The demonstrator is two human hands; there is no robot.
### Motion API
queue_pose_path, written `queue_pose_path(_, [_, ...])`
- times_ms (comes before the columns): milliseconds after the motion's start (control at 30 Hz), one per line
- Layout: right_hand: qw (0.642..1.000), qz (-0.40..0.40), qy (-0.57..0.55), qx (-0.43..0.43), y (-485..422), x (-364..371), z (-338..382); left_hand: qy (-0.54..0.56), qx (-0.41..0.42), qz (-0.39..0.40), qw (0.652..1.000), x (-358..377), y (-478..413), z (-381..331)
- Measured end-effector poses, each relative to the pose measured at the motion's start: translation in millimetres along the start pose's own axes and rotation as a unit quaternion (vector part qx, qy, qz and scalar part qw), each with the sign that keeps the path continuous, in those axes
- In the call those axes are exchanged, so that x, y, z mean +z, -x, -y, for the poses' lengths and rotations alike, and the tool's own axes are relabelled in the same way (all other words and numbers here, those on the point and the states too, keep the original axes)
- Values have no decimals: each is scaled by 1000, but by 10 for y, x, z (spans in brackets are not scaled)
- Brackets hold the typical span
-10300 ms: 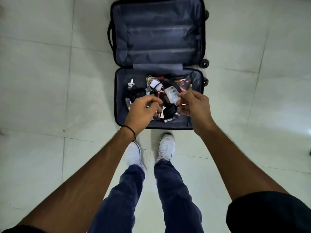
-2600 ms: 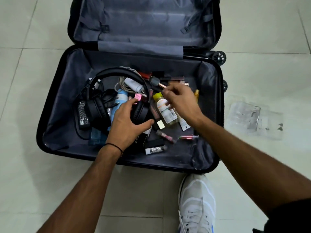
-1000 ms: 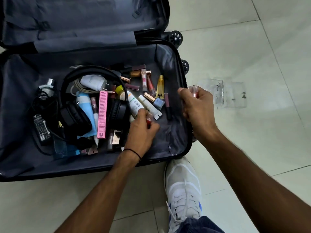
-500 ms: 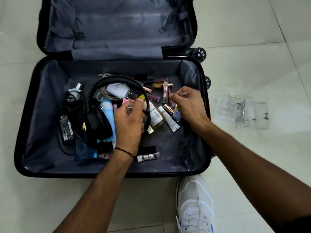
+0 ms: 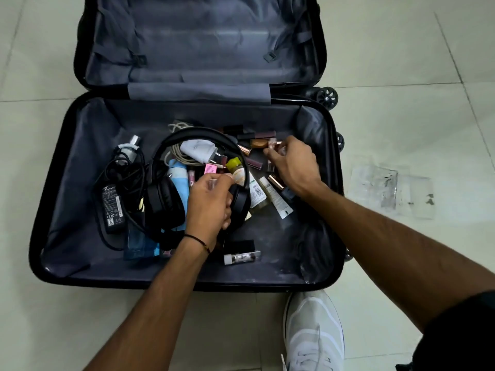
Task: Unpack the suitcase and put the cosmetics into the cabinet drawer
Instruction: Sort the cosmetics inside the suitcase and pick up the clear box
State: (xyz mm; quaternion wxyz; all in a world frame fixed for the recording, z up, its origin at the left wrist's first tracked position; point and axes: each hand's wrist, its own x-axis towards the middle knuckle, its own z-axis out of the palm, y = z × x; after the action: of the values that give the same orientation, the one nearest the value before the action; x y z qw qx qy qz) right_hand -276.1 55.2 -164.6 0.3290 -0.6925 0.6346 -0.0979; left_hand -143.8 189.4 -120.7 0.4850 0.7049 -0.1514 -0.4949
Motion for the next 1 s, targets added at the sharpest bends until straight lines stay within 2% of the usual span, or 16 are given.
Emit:
queue_pose_path(100, [998, 35, 48, -13, -106, 9, 60, -5, 4, 3, 1000, 26, 14, 2])
queue_pose_path(167, [999, 44, 31, -2, -112, -12, 97, 0, 3, 1, 1000, 10, -1, 2])
queue_pose_path(233, [994, 33, -93, 39, -31, -49, 125, 9, -2, -1, 1000, -22, -33, 3])
queue_pose_path(267, [979, 34, -186, 71, 40, -69, 134, 15, -4, 0, 1000, -34, -46, 3])
queue_pose_path(300, [950, 51, -291, 107, 114, -88, 131, 19, -5, 2, 1000, -42, -54, 6])
queue_pose_path(333, [901, 83, -401, 146, 186, -103, 116, 21, -4, 3, 1000, -43, -54, 7])
queue_pose_path(433, [702, 167, -654, 228, 403, -163, 60, 24, 2, 0, 1000, -33, -50, 14])
queue_pose_path(467, [659, 172, -695, 231, 468, -171, 31, 25, 4, -3, 1000, -27, -50, 18])
queue_pose_path(500, [647, 175, -708, 224, 513, -164, -9, 27, 6, -5, 1000, -24, -53, 20])
queue_pose_path(567, [665, 184, -697, 193, 583, -158, -53, 28, 10, -10, 1000, -18, -57, 21])
queue_pose_path(733, [770, 168, -598, 147, 554, -159, 13, 38, 8, 0, 999, -29, -51, 19])
queue_pose_path(867, [886, 131, -428, 119, 539, -167, 145, 49, 20, 7, 999, -68, -21, -39])
queue_pose_path(1000, [969, 107, -220, 22, 538, -17, 406, 54, 90, -46, 993, -197, -24, -142])
